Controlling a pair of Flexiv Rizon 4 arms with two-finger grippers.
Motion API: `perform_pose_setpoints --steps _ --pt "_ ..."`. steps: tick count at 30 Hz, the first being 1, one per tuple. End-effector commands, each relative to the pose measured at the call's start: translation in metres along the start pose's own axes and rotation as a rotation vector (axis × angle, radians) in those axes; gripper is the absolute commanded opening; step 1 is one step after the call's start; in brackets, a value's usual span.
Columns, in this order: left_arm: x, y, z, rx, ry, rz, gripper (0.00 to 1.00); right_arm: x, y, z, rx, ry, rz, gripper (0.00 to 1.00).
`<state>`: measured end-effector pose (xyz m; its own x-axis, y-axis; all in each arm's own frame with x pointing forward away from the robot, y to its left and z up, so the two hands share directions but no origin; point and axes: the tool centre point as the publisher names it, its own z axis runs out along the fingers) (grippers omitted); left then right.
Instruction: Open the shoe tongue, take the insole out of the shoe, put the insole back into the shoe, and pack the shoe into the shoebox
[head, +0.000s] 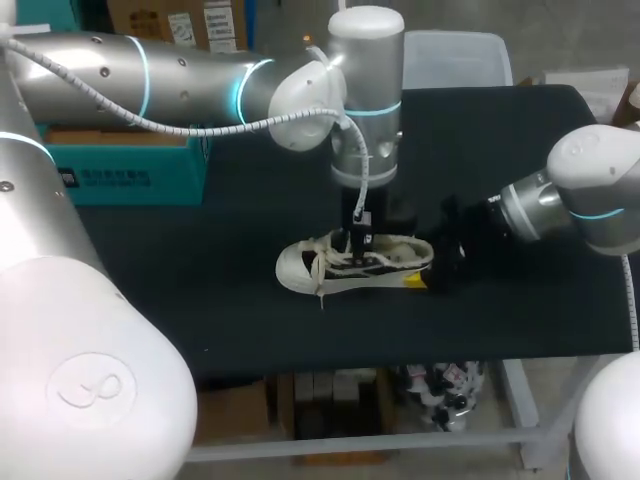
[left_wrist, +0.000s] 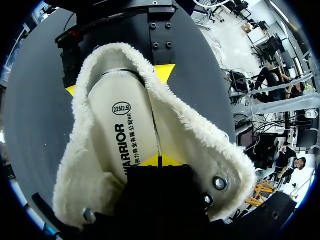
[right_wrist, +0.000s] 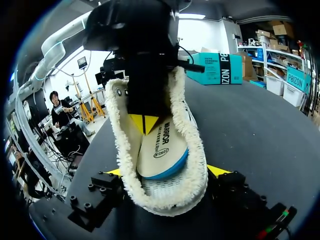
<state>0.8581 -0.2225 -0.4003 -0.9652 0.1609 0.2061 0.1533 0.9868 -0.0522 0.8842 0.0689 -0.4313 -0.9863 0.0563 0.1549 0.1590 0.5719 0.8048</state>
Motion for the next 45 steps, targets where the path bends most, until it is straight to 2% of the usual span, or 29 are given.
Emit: perform_pose_setpoints --steps 1,12,13,14,16,24,34,45 --pt "0.004 -0.002 0.022 -0.004 -0.029 -0.012 0.0 -0.002 -0.008 0.0 -0.004 0.004 0.001 0.0" --pt "-0.005 0.001 0.047 0.027 -0.052 -0.014 0.0 -0.002 -0.008 0.0 -0.004 0.004 0.001 0.0" --pt "-0.006 0.001 0.05 0.026 -0.061 -0.01 0.02 -0.002 -0.008 0.0 -0.004 0.004 0.001 0.0" --pt "-0.007 0.001 0.052 0.021 -0.063 -0.009 0.13 -0.002 -0.008 0.0 -0.004 0.004 0.001 0.0" --pt "-0.008 0.002 0.056 0.014 -0.074 -0.005 0.22 -0.002 -0.008 0.0 -0.004 0.004 0.001 0.0" --pt "-0.011 0.002 0.065 -0.006 -0.139 -0.012 0.32 -0.002 -0.008 0.0 -0.004 0.004 0.001 0.0" --pt "-0.021 0.005 0.085 -0.003 -0.219 -0.049 0.34 -0.002 -0.008 0.0 -0.004 0.004 0.001 0.0" --pt "-0.049 0.011 0.1 -0.04 -0.306 -0.055 0.4 -0.002 -0.008 0.0 -0.004 0.004 0.001 0.0"
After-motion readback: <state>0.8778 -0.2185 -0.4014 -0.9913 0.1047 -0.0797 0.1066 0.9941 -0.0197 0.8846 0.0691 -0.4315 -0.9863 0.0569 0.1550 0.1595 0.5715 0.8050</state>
